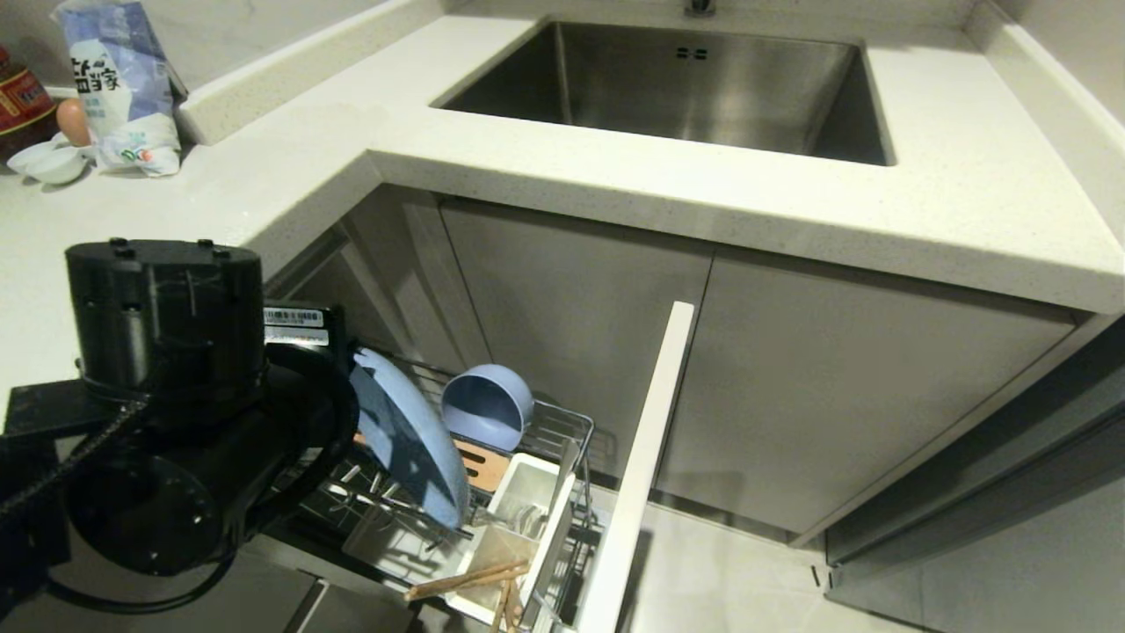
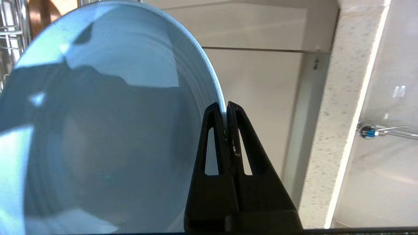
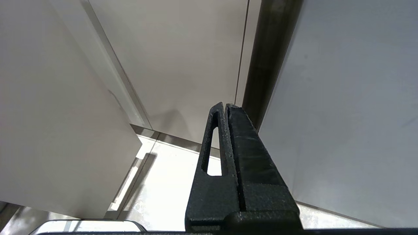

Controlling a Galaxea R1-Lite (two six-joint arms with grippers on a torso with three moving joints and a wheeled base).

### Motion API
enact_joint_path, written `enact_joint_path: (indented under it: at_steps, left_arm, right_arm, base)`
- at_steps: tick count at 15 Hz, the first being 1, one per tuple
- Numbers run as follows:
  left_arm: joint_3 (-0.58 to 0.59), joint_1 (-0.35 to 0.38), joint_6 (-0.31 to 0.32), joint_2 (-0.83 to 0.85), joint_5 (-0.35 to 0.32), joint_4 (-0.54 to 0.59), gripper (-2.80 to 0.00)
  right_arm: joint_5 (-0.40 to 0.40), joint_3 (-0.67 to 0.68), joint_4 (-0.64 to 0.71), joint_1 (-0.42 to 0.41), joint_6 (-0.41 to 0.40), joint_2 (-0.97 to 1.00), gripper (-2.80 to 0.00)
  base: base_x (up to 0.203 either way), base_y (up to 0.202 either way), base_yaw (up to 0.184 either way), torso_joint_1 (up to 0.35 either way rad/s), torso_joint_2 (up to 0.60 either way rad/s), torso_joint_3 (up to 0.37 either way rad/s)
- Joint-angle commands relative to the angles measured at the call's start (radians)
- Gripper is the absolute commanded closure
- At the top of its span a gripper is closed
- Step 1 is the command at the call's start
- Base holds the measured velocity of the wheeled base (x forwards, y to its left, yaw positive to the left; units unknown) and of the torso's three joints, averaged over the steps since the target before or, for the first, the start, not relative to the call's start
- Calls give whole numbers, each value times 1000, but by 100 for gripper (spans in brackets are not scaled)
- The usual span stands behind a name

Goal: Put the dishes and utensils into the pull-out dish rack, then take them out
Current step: Pick up the plate and place it in the cupboard

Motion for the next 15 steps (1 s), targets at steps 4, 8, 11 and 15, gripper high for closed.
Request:
enact_joint_path:
  at_steps: [4,8,11,15]
  left_arm:
    - [95,-1,-13,-7,4,-61,0]
    - [155,-1,-11,-5,-2,-173,0]
    - [161,0,-11,-7,-18,-184,0]
    - [161,0,-11,-30,-27,-198,0]
  right_arm:
    - [0,23,-1,0,0,-1,0]
    - [0,23,-1,0,0,-1,0]
    - [0,23,-1,0,0,-1,0]
    - [0,23,-1,0,0,-1,0]
  base:
    - [0,0,0,0,0,0]
    - [0,0,0,0,0,0]
    - [0,0,0,0,0,0]
    - [0,0,0,0,0,0]
